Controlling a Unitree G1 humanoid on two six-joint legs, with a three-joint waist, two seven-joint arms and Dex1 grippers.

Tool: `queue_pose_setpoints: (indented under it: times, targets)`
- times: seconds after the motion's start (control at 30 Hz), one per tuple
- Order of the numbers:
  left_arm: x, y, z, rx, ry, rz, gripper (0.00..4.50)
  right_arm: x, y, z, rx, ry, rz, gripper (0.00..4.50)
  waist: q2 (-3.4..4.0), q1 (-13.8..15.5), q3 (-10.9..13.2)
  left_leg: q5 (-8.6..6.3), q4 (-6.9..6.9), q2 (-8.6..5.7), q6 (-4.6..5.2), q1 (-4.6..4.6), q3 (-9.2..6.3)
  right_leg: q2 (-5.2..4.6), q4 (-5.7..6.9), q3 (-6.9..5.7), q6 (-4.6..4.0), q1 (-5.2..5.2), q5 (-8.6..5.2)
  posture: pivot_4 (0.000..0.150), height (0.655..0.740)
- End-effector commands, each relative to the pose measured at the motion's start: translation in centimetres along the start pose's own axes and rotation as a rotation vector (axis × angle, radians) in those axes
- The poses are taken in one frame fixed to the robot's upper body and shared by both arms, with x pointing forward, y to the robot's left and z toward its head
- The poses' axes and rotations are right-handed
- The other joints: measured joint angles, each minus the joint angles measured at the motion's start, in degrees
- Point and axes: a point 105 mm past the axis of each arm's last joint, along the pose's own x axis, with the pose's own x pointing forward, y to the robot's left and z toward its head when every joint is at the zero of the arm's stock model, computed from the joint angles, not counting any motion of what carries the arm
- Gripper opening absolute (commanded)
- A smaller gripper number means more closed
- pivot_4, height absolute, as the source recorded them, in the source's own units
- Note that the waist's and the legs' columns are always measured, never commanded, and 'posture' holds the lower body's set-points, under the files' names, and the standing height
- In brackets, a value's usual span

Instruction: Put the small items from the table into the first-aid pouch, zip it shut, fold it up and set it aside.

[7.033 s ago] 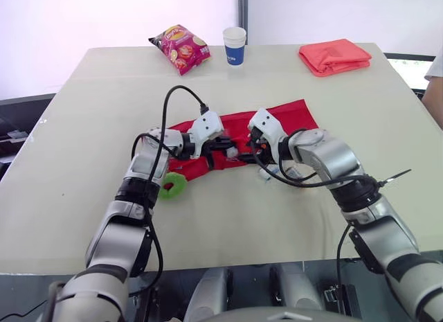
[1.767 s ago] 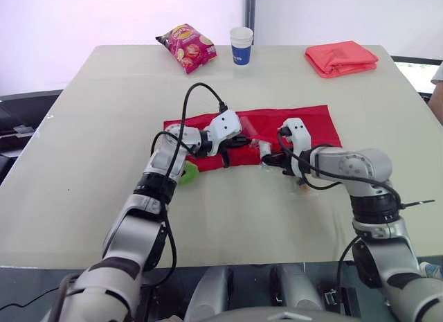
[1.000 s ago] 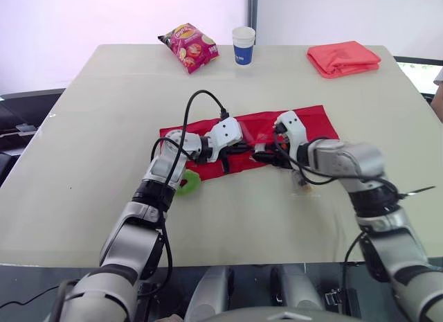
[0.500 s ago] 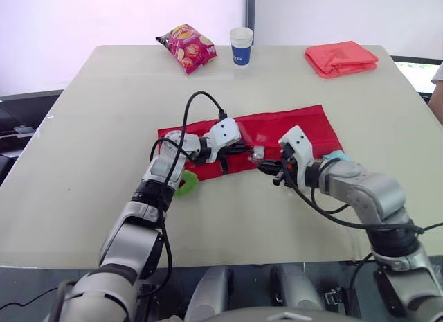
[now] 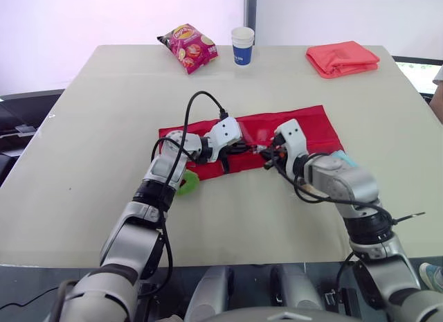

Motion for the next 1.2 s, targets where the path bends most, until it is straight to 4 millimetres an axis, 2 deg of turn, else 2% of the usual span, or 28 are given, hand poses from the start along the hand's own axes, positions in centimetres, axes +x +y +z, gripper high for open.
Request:
queue_pose_setpoints:
  times: [0.03, 0.2, 0.43, 0.57, 0.7, 0.87, 1.03, 1.1, 1.2]
  targets:
    - [0.1, 0.1, 1.2, 0.027, -0.033, 0.004, 0.0, 0.4, -0.4, 1.4, -0.025, -0.047, -0.026, 0.06, 0.0, -0.06, 0.0, 0.0, 0.0, 0.0, 0.0, 0.0, 0.0, 0.0, 0.0, 0.0, 0.0, 0.0, 0.0, 0.15, 0.74]
    - [0.2, 0.0, 1.3, 0.028, -0.036, 0.004, 0.0, 1.7, -0.6, 2.0, -0.026, -0.065, -0.054, 0.06, 0.01, -0.11, 0.0, 0.0, -0.01, 0.0, 0.0, 0.0, 0.0, 0.01, 0.01, 0.01, 0.0, -0.01, 0.0, 0.15, 0.74]
    - [0.4, 0.0, 1.4, 0.027, -0.041, 0.005, 0.0, 3.5, -0.3, 1.5, -0.035, -0.083, -0.06, 0.06, 0.02, -0.12, 0.0, 0.0, -0.01, -0.01, -0.01, 0.01, 0.0, 0.01, 0.01, 0.01, 0.0, -0.01, 0.0, 0.15, 0.74]
    - [0.4, 0.4, 1.3, 0.019, -0.034, 0.03, 0.0, 2.6, -0.2, 2.2, -0.114, -0.151, -0.067, 0.06, 0.02, -0.06, 0.0, 0.01, -0.01, -0.01, -0.01, 0.01, 0.0, 0.0, 0.0, 0.01, 0.0, -0.01, 0.0, 0.15, 0.74]
    - [0.3, 0.9, 1.2, -0.008, -0.039, 0.058, 0.0, 1.3, 0.1, 1.4, -0.195, -0.2, -0.113, 0.06, 0.02, 0.05, 0.0, 0.01, -0.02, -0.02, -0.01, 0.01, -0.01, -0.01, -0.01, 0.01, 0.0, -0.01, 0.0, 0.15, 0.74]
    - [0.6, 0.7, 1.4, -0.023, -0.046, 0.058, 0.0, 1.3, 0.3, -0.4, -0.256, -0.185, -0.204, 0.06, 0.02, -0.14, 0.0, 0.02, -0.01, -0.02, -0.03, 0.02, 0.01, 0.0, 0.03, 0.03, 0.0, -0.02, 0.0, 0.15, 0.74]
    - [0.7, 0.5, 1.4, -0.028, -0.046, 0.052, 0.0, 1.7, 1.0, -0.6, -0.245, -0.195, -0.245, 0.06, 0.02, -0.09, 0.0, 0.02, -0.02, -0.02, -0.03, 0.03, 0.0, 0.01, 0.02, 0.03, 0.0, -0.01, 0.0, 0.15, 0.74]
    - [0.7, 0.5, 1.4, -0.026, -0.044, 0.051, 0.0, 1.6, 1.7, -0.5, -0.226, -0.206, -0.208, 0.06, 0.02, -0.08, 0.0, 0.02, -0.01, -0.02, -0.04, 0.03, 0.0, 0.01, 0.02, 0.03, 0.0, -0.01, 0.0, 0.15, 0.74]
    - [0.7, 0.7, 1.3, -0.026, -0.04, 0.053, 0.0, 0.3, 3.6, 0.3, -0.131, -0.246, -0.021, 0.06, 0.02, 0.01, 0.0, 0.02, -0.01, -0.02, -0.04, 0.02, 0.0, 0.0, 0.0, 0.02, 0.0, 0.0, 0.0, 0.15, 0.74]
